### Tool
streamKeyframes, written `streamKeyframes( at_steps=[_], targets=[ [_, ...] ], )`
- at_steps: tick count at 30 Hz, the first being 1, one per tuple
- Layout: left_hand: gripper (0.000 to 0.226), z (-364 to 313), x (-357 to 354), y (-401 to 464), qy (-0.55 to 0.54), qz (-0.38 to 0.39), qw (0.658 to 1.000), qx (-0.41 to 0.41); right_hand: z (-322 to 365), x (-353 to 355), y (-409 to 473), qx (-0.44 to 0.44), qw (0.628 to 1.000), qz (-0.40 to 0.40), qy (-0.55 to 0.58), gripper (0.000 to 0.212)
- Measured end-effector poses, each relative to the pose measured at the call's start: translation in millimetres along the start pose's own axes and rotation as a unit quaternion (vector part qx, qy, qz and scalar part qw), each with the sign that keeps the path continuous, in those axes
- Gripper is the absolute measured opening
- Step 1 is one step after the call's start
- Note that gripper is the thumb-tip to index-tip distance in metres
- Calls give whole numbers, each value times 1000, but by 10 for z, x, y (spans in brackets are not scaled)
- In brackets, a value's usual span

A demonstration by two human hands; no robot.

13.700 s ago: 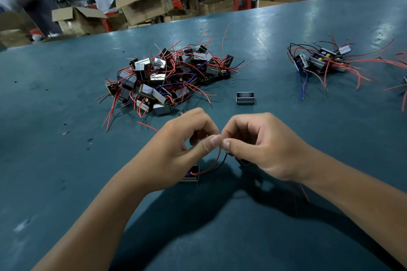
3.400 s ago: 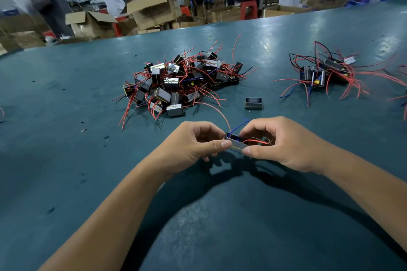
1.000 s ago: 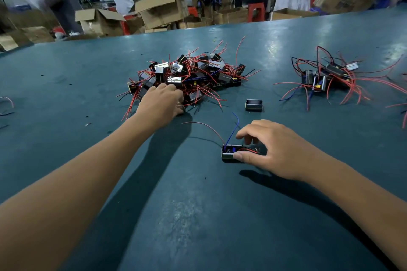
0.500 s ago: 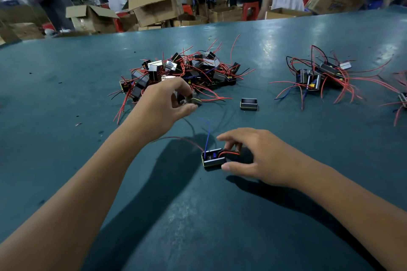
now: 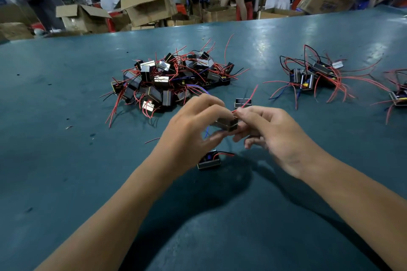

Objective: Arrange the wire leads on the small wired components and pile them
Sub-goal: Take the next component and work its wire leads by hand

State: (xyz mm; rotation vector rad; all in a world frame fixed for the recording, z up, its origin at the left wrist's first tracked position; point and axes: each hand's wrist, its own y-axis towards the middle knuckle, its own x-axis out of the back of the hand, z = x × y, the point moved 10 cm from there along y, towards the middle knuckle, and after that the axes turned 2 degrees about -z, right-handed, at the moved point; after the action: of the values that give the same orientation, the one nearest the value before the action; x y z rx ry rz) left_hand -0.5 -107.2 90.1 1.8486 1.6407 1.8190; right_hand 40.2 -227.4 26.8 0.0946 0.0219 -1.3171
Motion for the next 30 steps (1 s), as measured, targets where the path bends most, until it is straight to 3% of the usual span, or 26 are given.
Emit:
streamKeyframes(
  at_steps=[5, 7, 9, 11, 14, 19, 30],
  targets=[
    [22, -4, -17, -41, -27, -8, 1000, 14, -52, 81, 10, -15, 998, -38, 40, 7],
    [11, 152, 100, -88, -88, -76, 988, 103, -16, 131, 18, 1, 997, -63, 40, 6],
    [9, 435, 72, -214, -240, -122, 927, 263, 14, 159, 20, 14, 997, -75, 33, 11],
    [23, 567, -160, -343, -375, -97, 842, 376, 46, 144, 13, 26, 997, -66, 19, 16],
    [35, 561, -375, -408, -439, -55, 794, 417, 109, 67, -16, 54, 997, -36, -40, 16],
    [22, 575, -370, -392, -432, -50, 813, 387, 131, 0, -44, 79, 994, -14, -77, 14],
    [38, 420, -308, -289, -414, 12, 857, 306, 222, 17, -43, 126, 986, -3, -108, 12]
  ],
)
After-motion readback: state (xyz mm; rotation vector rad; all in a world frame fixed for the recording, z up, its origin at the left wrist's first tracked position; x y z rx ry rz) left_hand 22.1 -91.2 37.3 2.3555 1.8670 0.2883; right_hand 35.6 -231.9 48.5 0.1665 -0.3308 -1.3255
